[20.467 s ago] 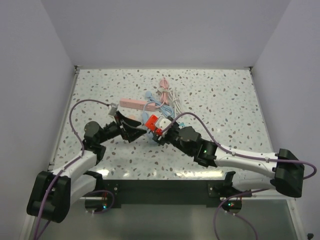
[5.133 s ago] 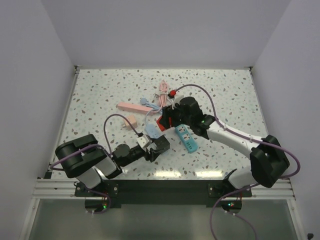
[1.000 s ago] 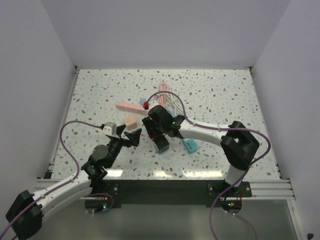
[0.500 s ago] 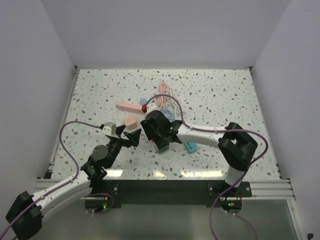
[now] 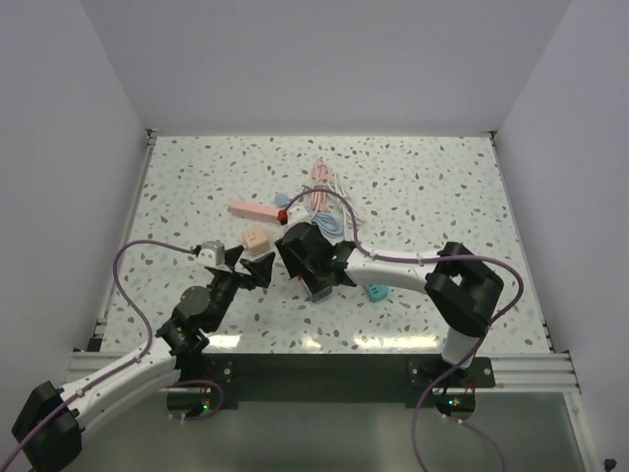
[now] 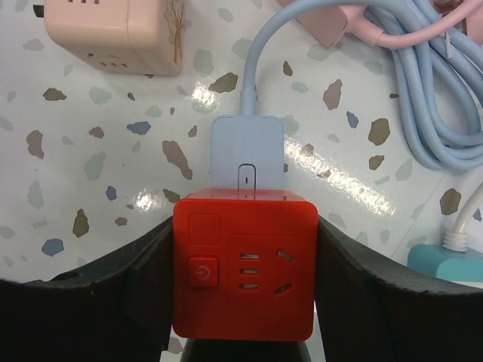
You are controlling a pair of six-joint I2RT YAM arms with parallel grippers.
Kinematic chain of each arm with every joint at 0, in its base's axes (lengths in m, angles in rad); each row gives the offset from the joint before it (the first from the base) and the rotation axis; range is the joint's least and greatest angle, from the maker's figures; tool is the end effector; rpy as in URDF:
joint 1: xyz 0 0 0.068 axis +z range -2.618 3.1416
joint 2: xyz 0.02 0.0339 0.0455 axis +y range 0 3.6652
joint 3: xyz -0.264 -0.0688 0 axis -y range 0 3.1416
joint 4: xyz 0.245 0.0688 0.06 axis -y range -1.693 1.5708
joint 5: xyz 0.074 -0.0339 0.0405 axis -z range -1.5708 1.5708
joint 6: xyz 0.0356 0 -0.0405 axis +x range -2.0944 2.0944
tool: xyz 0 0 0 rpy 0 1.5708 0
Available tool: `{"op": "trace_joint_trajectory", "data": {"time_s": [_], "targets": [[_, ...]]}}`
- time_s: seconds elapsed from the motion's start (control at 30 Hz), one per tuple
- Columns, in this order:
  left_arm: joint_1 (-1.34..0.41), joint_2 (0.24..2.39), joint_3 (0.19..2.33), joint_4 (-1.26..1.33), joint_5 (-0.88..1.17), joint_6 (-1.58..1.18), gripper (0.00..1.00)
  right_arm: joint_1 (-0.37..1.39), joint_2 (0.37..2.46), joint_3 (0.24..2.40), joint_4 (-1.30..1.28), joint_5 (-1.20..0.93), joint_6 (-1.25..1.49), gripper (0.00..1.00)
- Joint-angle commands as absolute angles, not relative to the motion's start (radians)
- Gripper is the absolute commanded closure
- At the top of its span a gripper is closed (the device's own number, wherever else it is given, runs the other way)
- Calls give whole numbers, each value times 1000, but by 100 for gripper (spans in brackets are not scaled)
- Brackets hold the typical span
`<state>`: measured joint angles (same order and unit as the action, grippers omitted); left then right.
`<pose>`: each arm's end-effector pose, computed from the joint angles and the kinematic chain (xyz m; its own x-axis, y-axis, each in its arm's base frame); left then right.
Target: Insert the plug
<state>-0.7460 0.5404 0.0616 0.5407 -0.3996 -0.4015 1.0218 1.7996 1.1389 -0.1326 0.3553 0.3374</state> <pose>0.1161 -0.0884 0.1963 -0.0911 -0.4060 -0.9093 0.3308 0.8489 -0.4122 0.2117 0.3224 0.1911 -0.5735 -0.3428 -0.7440 -0.5114 0.8593 -0.0017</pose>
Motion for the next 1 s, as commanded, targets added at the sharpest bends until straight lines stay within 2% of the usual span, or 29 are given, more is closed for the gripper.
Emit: {"op": "trace_joint_trajectory", "data": {"time_s": [0.0, 0.2, 0.33, 0.97], "targets": [[-736, 528, 71, 537, -425, -399, 0, 1042, 1925, 1040, -253, 253, 419, 100], [-735, 537, 78, 534, -442, -391, 0, 1042, 1936, 1012, -229, 213, 425, 100], [-727, 563, 95, 534, -465, -379, 0, 1032, 1910, 1034, -253, 287, 402, 100], [-698, 701, 192, 560, -508, -345, 0, 810, 1549, 925, -350, 593, 336, 100]]}}
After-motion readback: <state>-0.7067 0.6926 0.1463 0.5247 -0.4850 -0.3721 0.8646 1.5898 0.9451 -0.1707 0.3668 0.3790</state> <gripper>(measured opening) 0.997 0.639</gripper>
